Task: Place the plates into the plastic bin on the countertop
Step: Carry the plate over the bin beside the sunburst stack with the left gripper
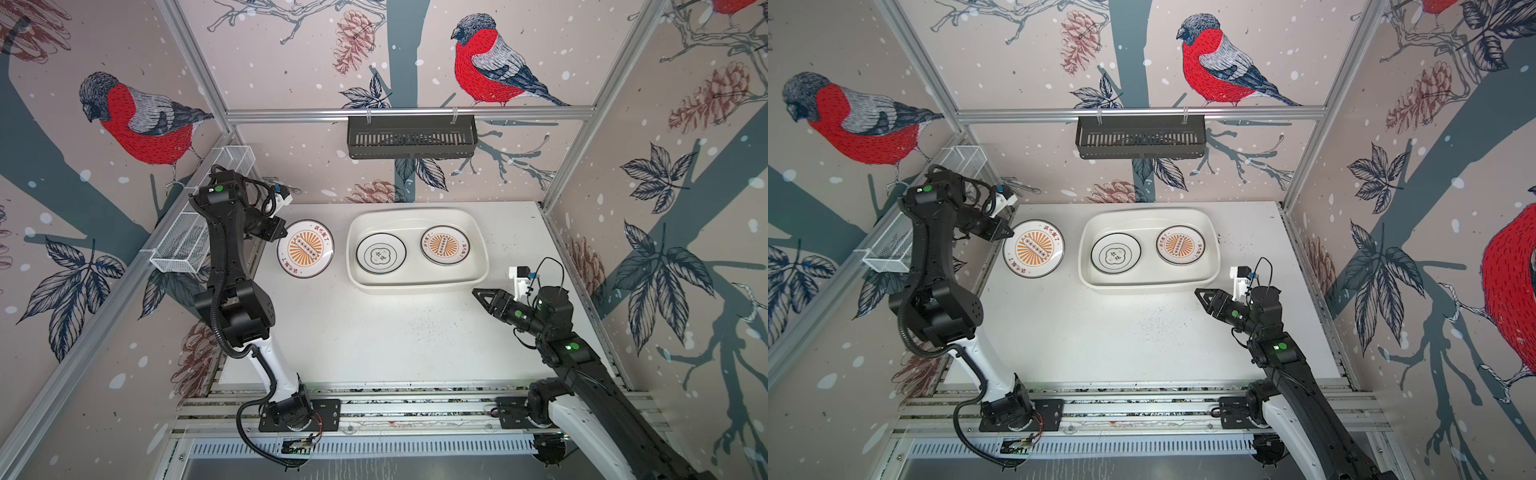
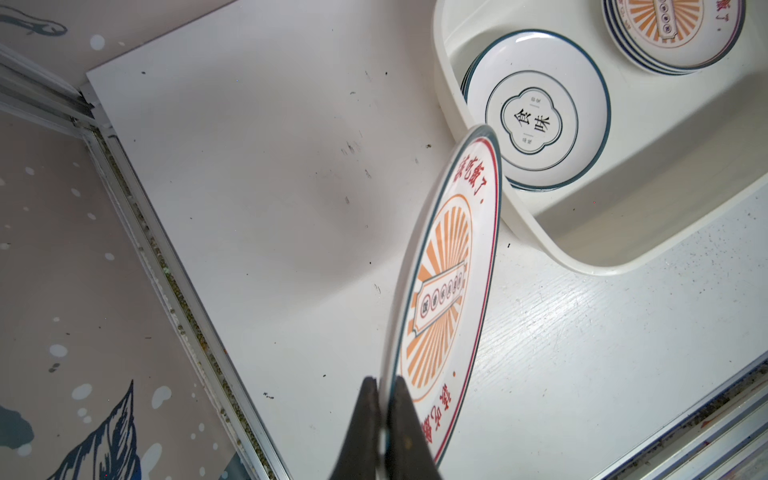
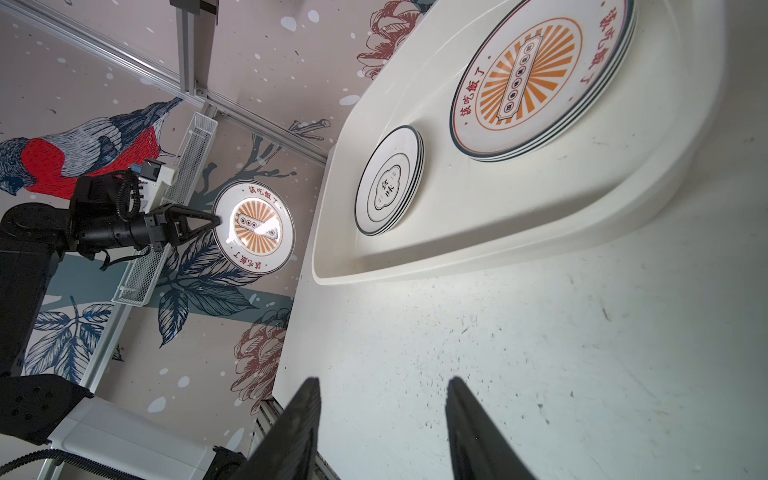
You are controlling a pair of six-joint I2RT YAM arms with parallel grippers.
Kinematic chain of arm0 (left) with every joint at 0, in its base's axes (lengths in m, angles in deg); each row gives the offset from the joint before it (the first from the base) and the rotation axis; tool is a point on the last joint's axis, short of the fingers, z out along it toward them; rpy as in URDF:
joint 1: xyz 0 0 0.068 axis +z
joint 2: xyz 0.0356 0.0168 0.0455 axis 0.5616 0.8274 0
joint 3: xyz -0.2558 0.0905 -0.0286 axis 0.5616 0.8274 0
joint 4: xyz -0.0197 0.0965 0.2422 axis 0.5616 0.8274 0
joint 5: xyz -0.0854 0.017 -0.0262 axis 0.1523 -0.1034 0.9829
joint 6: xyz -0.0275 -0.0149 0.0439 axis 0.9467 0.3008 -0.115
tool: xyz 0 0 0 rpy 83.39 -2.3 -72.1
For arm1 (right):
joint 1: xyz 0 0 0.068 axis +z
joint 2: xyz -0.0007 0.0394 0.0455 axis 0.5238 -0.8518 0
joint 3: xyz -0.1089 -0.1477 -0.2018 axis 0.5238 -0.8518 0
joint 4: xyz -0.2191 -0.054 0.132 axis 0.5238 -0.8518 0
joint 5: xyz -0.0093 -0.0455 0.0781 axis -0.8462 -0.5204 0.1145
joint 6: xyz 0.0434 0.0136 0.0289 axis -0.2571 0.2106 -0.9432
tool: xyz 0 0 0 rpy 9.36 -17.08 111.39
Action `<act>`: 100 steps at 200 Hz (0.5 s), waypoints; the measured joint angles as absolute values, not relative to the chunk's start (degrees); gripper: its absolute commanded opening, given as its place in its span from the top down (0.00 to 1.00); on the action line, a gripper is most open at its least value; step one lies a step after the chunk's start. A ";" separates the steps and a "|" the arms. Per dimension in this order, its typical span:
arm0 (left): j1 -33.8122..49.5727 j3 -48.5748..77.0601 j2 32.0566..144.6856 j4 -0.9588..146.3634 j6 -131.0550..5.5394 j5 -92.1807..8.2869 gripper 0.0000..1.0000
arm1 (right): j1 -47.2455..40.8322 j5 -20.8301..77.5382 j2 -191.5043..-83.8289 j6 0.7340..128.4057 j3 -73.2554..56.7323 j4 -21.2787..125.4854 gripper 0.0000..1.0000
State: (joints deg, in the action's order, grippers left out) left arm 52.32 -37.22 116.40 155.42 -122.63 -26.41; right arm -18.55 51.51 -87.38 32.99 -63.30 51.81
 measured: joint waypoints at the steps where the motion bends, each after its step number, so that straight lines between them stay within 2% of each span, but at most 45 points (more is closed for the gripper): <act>1: 52.28 -37.30 116.42 155.44 -122.63 -26.32 1.00 | -18.55 51.51 -87.38 32.99 -63.30 51.81 0.50; 100: 45.11 -42.37 117.93 154.72 -116.84 -21.21 1.00 | -18.55 51.47 -87.78 33.01 -63.12 51.79 0.50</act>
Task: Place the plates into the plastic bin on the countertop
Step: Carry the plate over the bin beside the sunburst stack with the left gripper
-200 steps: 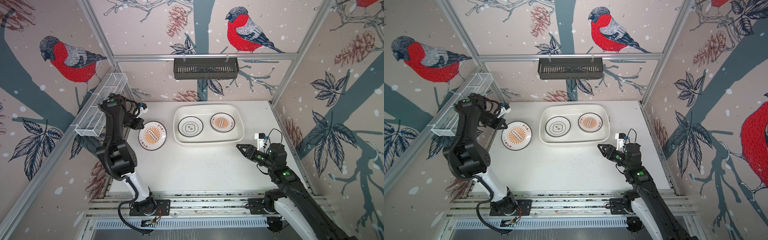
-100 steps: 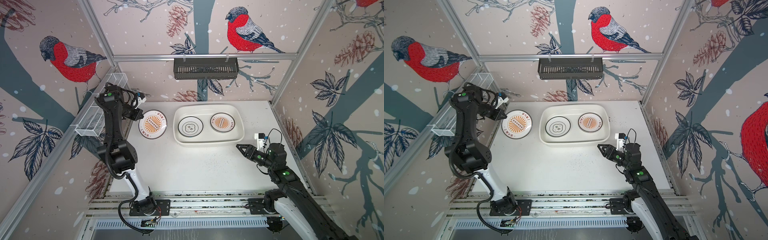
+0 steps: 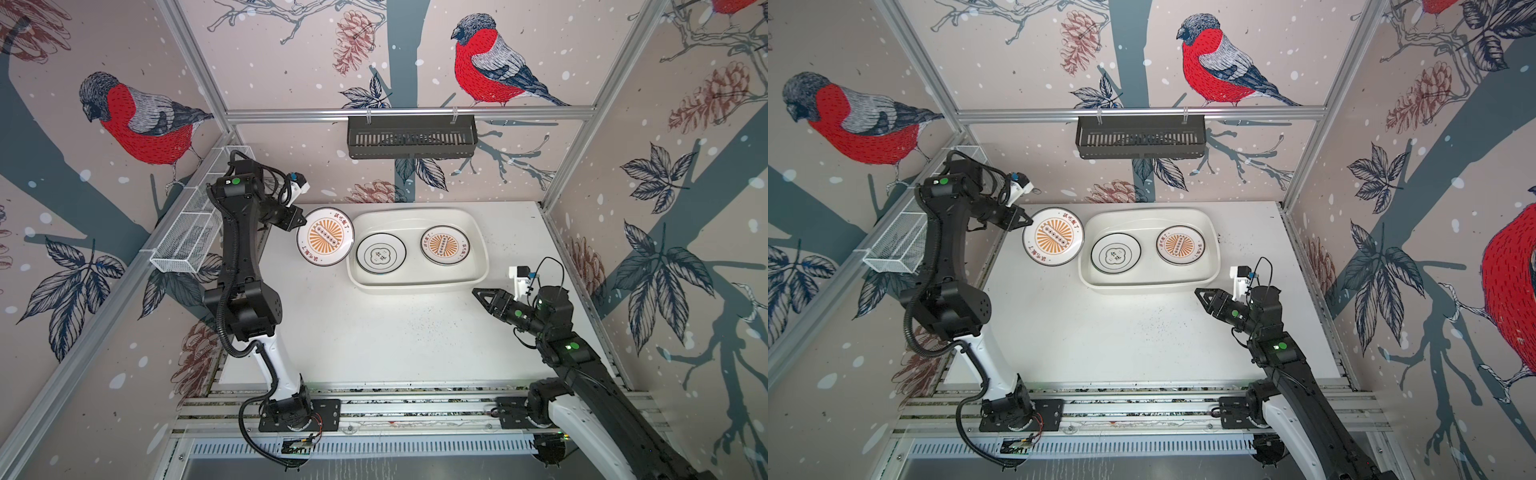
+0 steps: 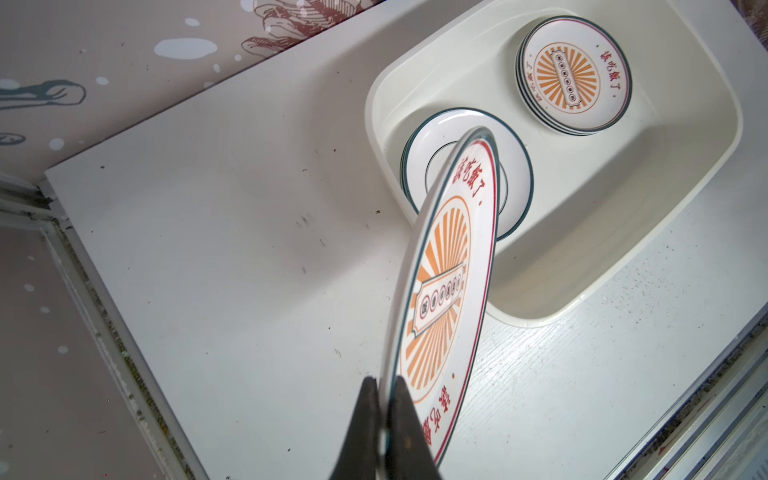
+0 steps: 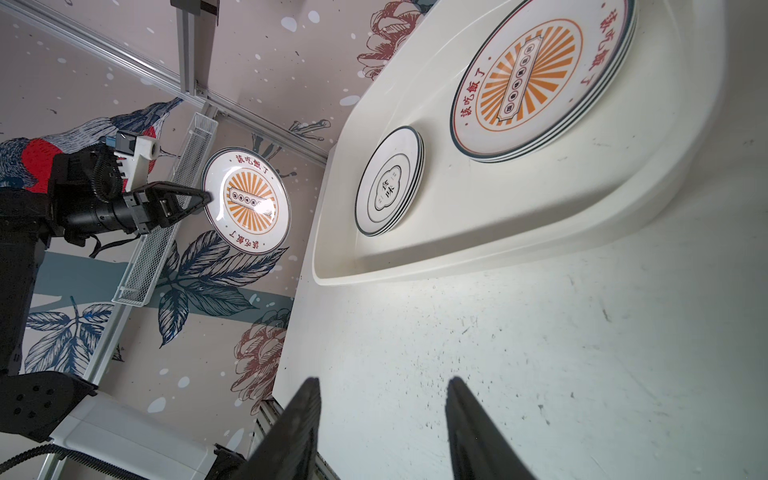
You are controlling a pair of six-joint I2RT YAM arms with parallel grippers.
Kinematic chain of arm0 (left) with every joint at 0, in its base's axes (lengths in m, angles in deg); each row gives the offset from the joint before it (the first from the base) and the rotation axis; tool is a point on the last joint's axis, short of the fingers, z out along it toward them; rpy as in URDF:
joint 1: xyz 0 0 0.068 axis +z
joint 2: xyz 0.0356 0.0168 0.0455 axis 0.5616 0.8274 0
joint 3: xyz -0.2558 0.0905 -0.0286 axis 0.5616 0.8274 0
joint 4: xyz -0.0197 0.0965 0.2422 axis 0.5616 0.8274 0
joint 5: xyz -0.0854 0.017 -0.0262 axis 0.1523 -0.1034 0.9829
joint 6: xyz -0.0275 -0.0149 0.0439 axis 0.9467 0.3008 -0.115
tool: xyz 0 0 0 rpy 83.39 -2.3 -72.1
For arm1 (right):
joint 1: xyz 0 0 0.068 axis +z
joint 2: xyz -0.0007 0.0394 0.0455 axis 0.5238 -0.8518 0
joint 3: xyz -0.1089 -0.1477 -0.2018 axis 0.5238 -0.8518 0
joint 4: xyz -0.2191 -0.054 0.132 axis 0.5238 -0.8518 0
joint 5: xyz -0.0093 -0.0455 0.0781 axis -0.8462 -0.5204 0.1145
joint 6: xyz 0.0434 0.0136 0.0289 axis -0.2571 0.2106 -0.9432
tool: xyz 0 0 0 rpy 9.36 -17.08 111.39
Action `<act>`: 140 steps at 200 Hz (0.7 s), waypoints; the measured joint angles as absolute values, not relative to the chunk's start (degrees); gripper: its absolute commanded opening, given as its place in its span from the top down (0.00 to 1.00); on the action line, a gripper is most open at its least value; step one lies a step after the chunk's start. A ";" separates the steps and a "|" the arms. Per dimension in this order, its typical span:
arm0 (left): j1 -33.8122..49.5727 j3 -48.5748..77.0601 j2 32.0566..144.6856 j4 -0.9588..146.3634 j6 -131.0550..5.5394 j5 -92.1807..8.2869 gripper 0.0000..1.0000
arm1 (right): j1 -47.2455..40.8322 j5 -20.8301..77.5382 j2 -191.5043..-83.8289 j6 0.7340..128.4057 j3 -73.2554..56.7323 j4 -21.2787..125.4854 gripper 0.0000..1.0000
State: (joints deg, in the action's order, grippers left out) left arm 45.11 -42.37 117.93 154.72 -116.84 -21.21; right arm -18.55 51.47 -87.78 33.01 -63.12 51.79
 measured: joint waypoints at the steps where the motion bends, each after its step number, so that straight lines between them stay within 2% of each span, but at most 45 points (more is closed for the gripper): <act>1: 44.89 -42.37 117.93 154.68 -116.77 -21.17 1.00 | -18.55 51.47 -87.82 33.01 -63.12 51.79 0.49; 140: 27.47 -36.65 120.25 139.44 -104.49 -16.36 1.00 | -19.32 49.70 -88.34 35.70 -55.82 46.39 0.50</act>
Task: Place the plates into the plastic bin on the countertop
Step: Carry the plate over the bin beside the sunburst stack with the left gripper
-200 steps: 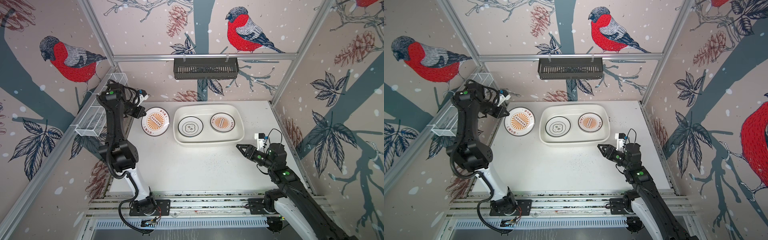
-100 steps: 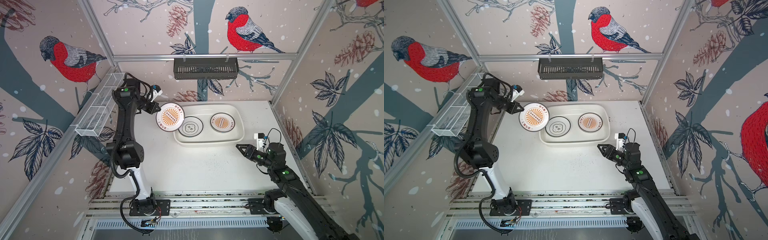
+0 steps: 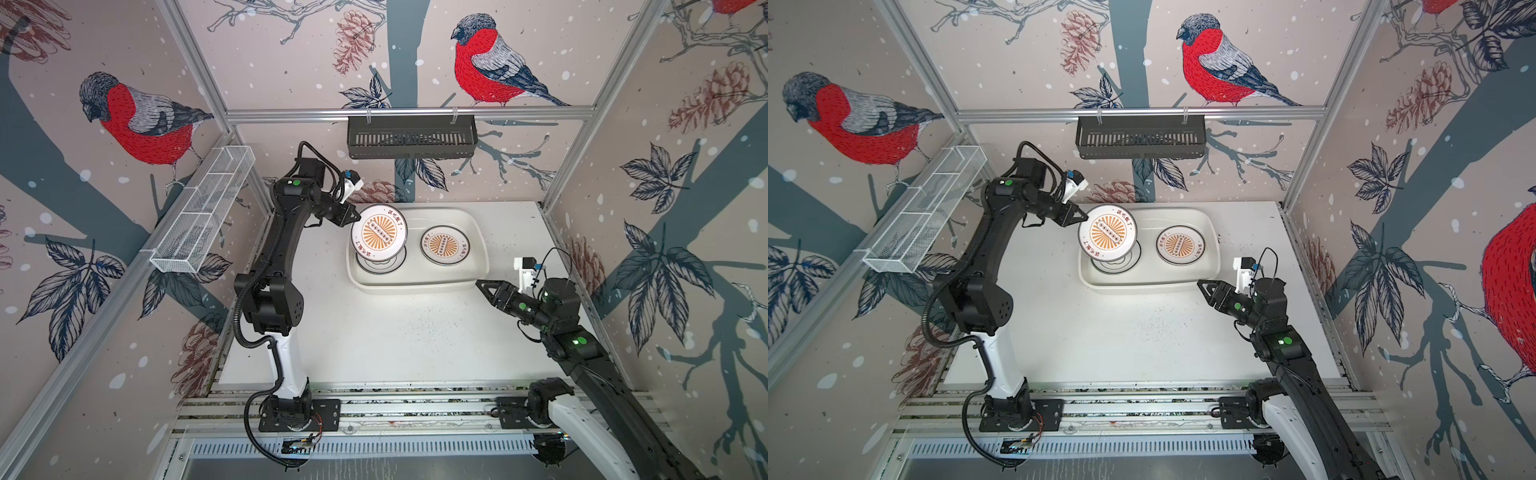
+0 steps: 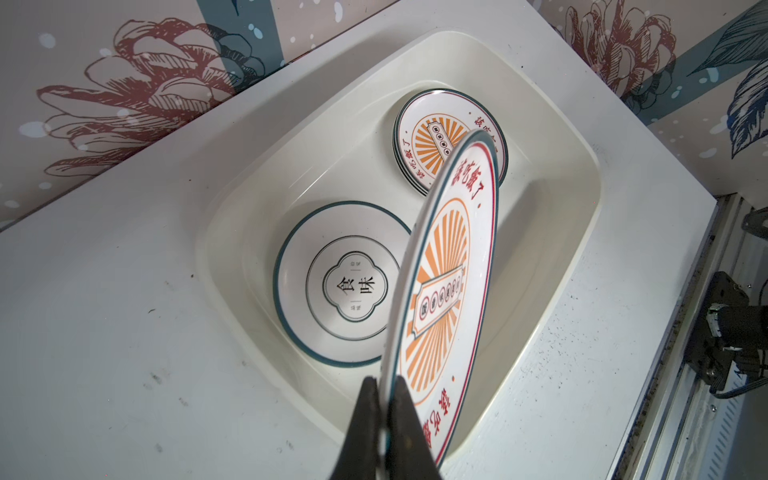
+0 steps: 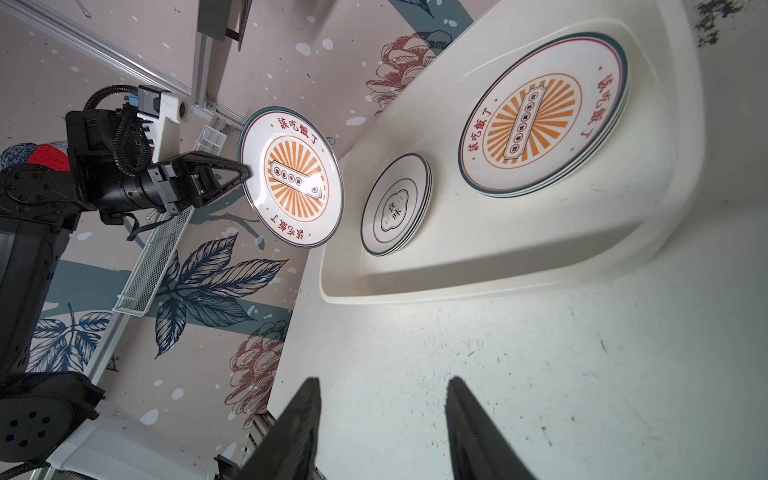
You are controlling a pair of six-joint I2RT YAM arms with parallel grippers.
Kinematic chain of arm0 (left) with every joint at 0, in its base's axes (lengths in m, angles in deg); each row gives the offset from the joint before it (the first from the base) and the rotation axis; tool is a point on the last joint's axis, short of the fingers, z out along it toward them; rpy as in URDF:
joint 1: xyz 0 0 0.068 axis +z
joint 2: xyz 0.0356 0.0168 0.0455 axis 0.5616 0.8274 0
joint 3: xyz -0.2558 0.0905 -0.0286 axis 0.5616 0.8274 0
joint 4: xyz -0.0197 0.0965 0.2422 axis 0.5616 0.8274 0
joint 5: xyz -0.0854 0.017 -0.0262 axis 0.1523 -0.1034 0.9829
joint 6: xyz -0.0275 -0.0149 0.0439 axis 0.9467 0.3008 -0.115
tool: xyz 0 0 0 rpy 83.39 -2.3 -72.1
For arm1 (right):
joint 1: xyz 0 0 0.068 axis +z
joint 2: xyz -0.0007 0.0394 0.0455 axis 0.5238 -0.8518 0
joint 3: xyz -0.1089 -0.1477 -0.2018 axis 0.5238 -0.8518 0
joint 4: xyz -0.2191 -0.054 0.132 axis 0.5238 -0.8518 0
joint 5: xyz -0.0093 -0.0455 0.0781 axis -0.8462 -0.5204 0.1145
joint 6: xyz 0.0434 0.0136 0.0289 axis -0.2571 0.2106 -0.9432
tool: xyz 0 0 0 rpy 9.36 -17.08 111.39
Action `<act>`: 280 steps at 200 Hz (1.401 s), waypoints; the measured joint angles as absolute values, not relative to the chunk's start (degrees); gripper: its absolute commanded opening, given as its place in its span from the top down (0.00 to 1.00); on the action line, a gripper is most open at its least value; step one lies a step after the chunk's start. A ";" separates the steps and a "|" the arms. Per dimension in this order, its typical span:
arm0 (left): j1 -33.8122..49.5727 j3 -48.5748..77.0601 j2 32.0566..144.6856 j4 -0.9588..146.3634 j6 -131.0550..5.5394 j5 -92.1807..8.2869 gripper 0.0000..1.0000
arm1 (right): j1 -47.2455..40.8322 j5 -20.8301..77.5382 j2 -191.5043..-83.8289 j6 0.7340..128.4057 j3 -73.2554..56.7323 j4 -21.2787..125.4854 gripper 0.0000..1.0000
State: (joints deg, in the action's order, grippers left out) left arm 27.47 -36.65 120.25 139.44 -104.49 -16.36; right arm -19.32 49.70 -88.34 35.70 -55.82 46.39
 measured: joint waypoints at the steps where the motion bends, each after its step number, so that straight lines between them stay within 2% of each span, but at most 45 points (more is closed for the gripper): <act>1: 27.34 -36.56 120.33 139.25 -104.34 -16.31 1.00 | -19.34 49.68 -88.32 35.73 -55.69 46.22 0.50; 81: 21.33 -34.51 126.45 131.53 -97.95 -13.39 1.00 | -20.17 48.26 -87.19 37.45 -52.24 39.88 0.50; 161: 19.30 -32.56 131.59 121.70 -86.28 -9.32 1.00 | -20.39 47.60 -85.48 37.47 -51.69 36.38 0.50; 217: 18.25 -19.38 127.46 110.75 -75.90 -8.71 1.00 | -20.58 47.27 -84.76 37.63 -51.23 34.67 0.50; 280: 16.85 -19.23 128.07 101.52 -67.00 -7.90 1.00 | -20.76 47.23 -83.67 37.58 -52.39 34.57 0.50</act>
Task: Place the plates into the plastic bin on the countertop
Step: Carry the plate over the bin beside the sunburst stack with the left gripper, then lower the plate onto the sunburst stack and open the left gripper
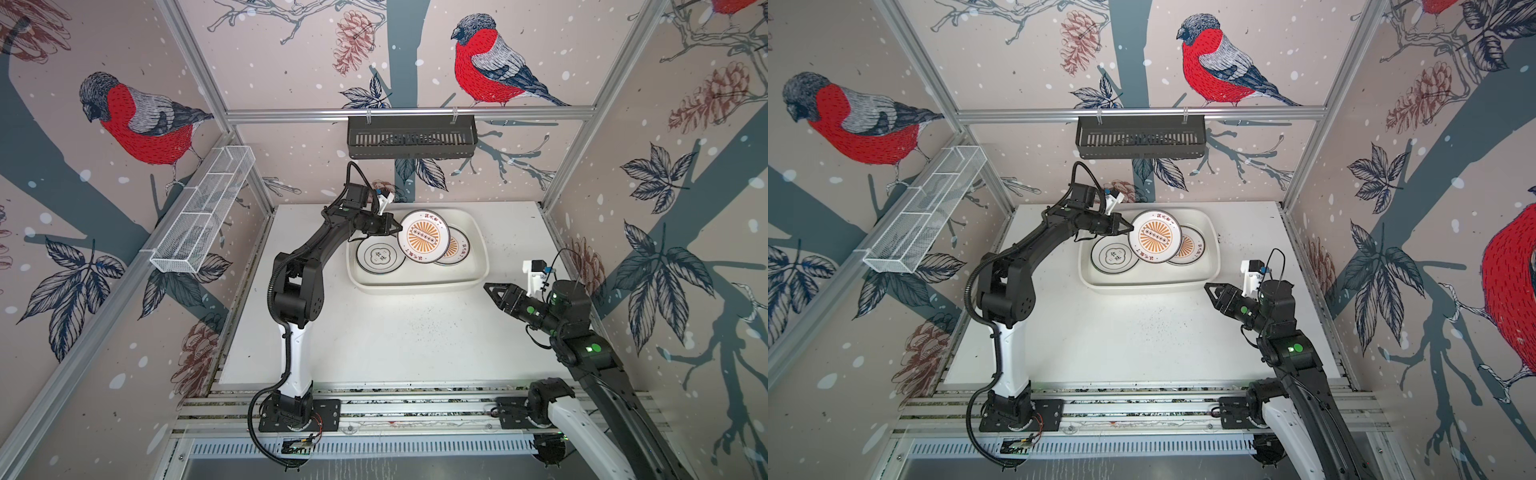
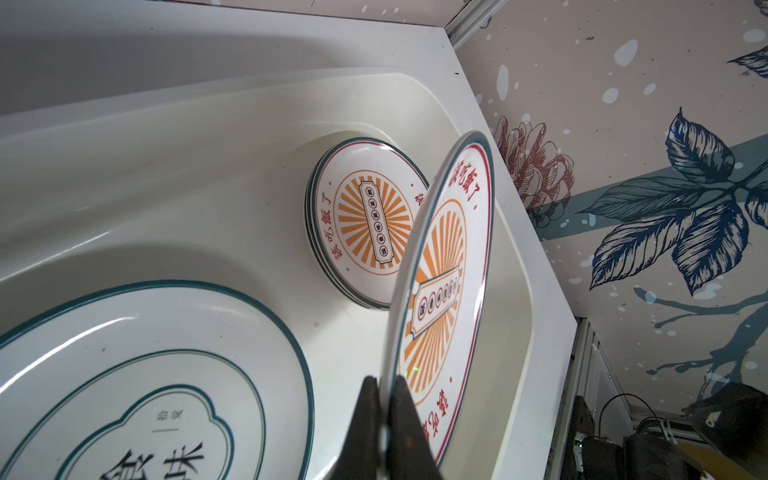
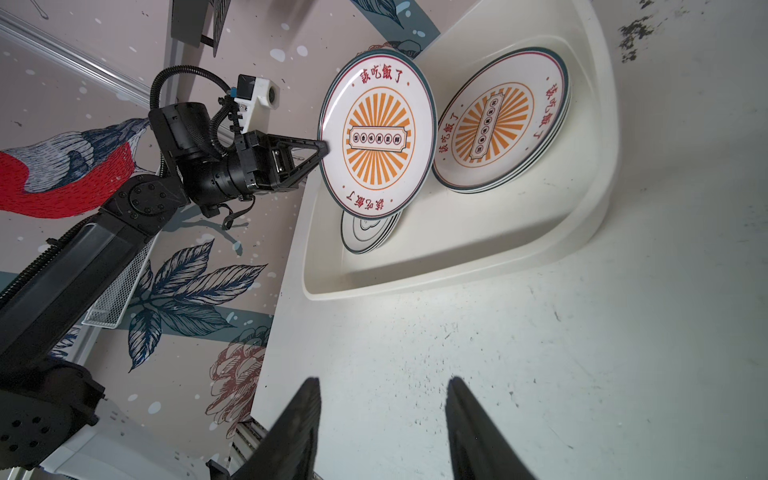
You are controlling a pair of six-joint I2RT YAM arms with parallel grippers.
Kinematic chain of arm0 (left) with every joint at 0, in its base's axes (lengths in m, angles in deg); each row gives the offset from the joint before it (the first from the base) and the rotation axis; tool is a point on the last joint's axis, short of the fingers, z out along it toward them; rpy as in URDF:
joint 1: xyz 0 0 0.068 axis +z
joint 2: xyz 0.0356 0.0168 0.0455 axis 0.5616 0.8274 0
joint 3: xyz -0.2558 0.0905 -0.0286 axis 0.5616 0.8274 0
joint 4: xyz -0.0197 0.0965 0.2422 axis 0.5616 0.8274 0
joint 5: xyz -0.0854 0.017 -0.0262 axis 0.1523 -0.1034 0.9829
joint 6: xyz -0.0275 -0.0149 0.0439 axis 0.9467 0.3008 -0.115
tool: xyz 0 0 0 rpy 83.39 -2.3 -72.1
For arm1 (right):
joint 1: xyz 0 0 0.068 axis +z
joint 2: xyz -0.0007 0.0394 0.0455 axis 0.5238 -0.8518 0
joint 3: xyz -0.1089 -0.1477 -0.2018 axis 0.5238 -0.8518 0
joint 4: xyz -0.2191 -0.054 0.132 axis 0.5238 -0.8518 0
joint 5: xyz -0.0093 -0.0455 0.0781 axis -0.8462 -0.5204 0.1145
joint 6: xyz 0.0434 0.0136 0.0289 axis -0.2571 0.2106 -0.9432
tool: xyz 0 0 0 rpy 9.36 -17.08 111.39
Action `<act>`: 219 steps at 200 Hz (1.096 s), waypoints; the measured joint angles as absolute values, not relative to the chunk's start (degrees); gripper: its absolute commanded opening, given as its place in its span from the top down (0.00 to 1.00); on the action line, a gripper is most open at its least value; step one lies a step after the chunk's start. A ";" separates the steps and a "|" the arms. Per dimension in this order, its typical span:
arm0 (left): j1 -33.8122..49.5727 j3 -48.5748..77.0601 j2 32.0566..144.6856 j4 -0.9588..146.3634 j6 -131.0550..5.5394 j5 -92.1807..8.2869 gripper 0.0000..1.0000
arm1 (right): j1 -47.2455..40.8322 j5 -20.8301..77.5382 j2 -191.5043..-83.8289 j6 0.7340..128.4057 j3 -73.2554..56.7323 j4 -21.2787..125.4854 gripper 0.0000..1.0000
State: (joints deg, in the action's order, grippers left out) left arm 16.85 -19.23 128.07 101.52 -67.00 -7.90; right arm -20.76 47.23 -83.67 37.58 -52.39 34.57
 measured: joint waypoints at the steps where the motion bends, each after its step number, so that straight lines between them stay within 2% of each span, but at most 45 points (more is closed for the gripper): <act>1: 16.83 -19.23 128.11 101.48 -66.94 -7.90 1.00 | -20.76 47.23 -83.65 37.58 -52.41 34.57 0.50; 80: 14.42 -17.46 130.74 95.93 -58.13 -8.69 1.00 | -20.80 47.21 -81.28 37.41 -54.09 33.36 0.50; 219: 13.50 -21.65 139.68 91.23 -49.69 -9.17 1.00 | -20.85 47.23 -79.73 36.95 -56.32 33.32 0.50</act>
State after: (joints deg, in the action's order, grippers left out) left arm 13.50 -21.65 139.68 91.23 -49.69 -9.17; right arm -20.85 47.23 -79.73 36.95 -56.32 33.32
